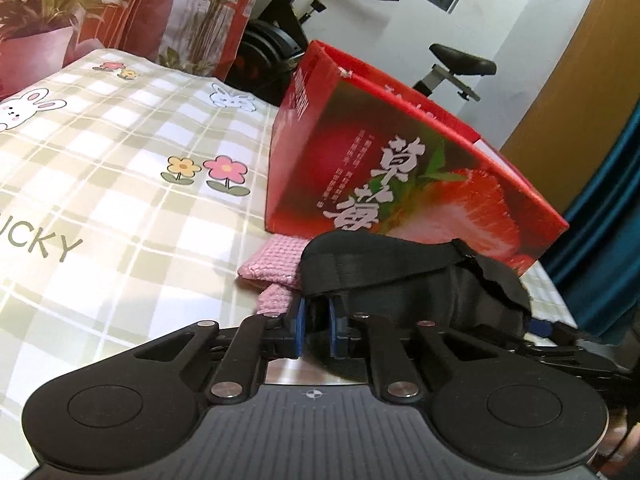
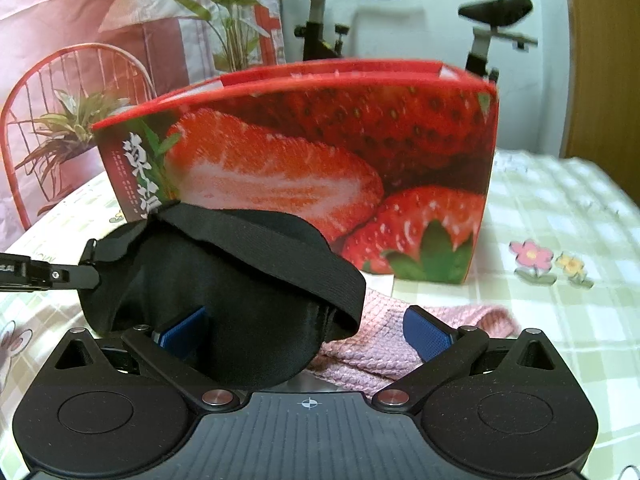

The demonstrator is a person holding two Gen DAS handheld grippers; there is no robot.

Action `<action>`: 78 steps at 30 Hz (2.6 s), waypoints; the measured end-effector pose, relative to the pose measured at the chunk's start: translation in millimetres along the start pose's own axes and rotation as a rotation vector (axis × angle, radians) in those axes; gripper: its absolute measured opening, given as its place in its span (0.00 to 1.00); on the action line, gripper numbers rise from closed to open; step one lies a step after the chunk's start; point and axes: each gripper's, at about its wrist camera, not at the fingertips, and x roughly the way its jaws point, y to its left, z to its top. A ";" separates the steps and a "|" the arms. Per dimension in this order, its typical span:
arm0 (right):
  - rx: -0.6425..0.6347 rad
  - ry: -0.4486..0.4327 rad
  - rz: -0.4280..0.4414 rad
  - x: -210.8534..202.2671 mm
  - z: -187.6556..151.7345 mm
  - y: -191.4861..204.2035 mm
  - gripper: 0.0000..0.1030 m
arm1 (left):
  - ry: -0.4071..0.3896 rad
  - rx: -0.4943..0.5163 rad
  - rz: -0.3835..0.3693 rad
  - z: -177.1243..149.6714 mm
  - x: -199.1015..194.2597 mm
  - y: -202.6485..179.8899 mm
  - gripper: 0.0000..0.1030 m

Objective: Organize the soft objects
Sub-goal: 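Close the left tool on the black eye mask strap, then close the right tool on the black eye mask strap, then lift the black eye mask into the red box and open both tools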

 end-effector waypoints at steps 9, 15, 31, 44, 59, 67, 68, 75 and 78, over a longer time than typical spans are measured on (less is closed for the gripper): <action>-0.025 -0.113 -0.038 -32.2 3.3 11.9 0.99 | 0.009 -0.013 -0.003 -1.4 3.0 3.7 0.13; 0.011 -0.117 0.019 -35.6 5.8 7.7 0.84 | 0.009 -0.012 -0.004 -1.8 3.1 3.5 0.14; 0.159 -0.162 0.100 -40.3 5.3 -9.5 0.58 | 0.005 0.006 0.005 -4.8 5.0 -0.4 0.14; 0.155 -0.221 0.139 -56.3 13.9 -4.9 0.18 | 0.004 0.005 0.002 -4.6 3.8 -1.4 0.14; 0.184 -0.250 0.161 -59.2 14.8 -11.2 0.33 | 0.003 0.014 0.004 -4.9 2.8 -2.8 0.14; 0.177 -0.221 0.154 -56.7 13.0 -12.9 0.13 | -0.009 0.024 0.007 -4.0 -1.6 -5.5 0.14; 0.168 -0.217 0.150 -57.0 12.6 -12.5 0.11 | -0.023 0.042 0.009 -3.2 -5.0 -8.7 0.14; 0.138 -0.204 0.136 -62.0 17.9 -8.5 0.10 | -0.149 0.198 0.007 0.5 -33.3 -37.2 0.10; 0.106 -0.219 0.140 -68.6 22.6 -4.4 0.10 | -0.191 0.228 0.014 3.0 -44.5 -43.4 0.09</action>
